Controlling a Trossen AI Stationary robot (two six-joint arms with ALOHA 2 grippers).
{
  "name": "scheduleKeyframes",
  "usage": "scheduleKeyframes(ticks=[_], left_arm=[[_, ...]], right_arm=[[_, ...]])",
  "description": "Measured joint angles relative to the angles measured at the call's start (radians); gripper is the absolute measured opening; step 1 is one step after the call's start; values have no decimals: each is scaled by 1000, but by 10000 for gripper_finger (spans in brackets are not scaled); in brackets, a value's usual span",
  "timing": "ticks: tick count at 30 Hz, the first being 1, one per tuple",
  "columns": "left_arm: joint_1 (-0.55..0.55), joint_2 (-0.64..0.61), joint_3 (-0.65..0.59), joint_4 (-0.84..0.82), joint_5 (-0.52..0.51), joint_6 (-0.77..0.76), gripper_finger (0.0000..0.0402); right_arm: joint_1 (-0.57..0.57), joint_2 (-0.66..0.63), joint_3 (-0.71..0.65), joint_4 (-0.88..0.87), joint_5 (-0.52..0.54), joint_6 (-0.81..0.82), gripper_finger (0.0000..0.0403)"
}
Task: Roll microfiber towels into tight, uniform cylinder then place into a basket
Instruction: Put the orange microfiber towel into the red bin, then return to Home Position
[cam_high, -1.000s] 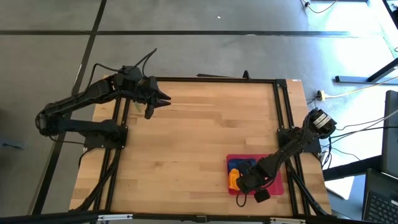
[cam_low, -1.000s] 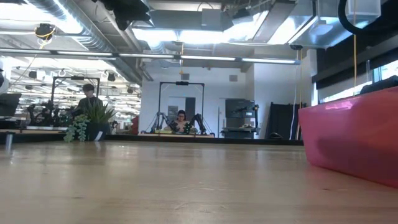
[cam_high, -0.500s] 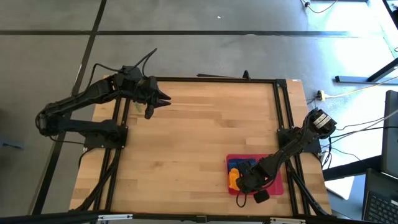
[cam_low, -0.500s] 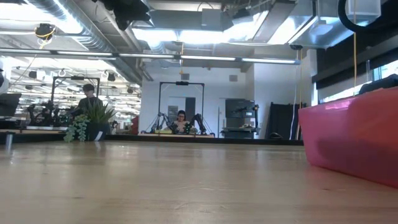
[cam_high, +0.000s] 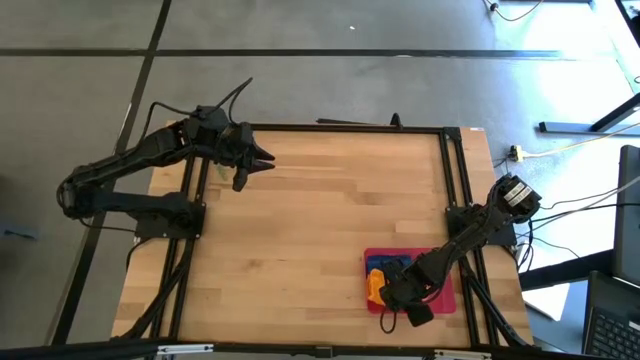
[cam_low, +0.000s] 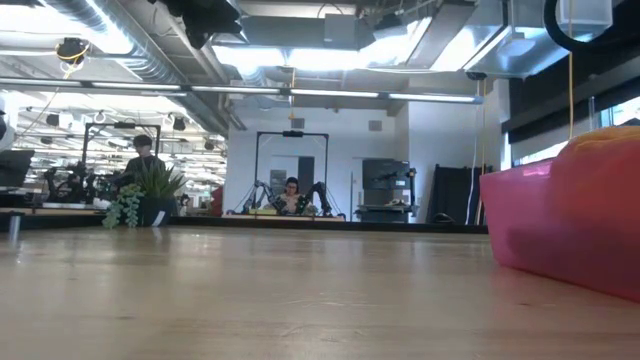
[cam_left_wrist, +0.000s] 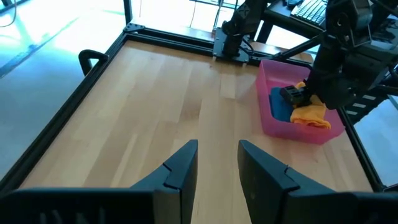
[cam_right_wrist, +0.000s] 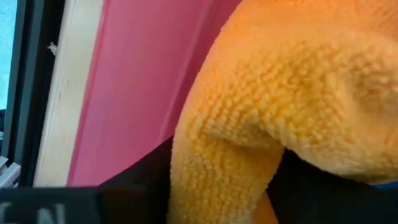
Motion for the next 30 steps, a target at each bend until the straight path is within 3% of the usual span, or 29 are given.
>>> scheduleKeyframes(ticks=[5, 19, 30], left_arm=[[0, 0, 0, 0, 0, 0, 104], [0, 0, 0, 0, 0, 0, 104], [0, 0, 0, 0, 0, 0, 104]], right_arm=[[0, 0, 25, -25, -7, 18, 222], [0, 0, 185, -232, -18, 90, 223], [0, 0, 310, -369, -35, 261, 223]])
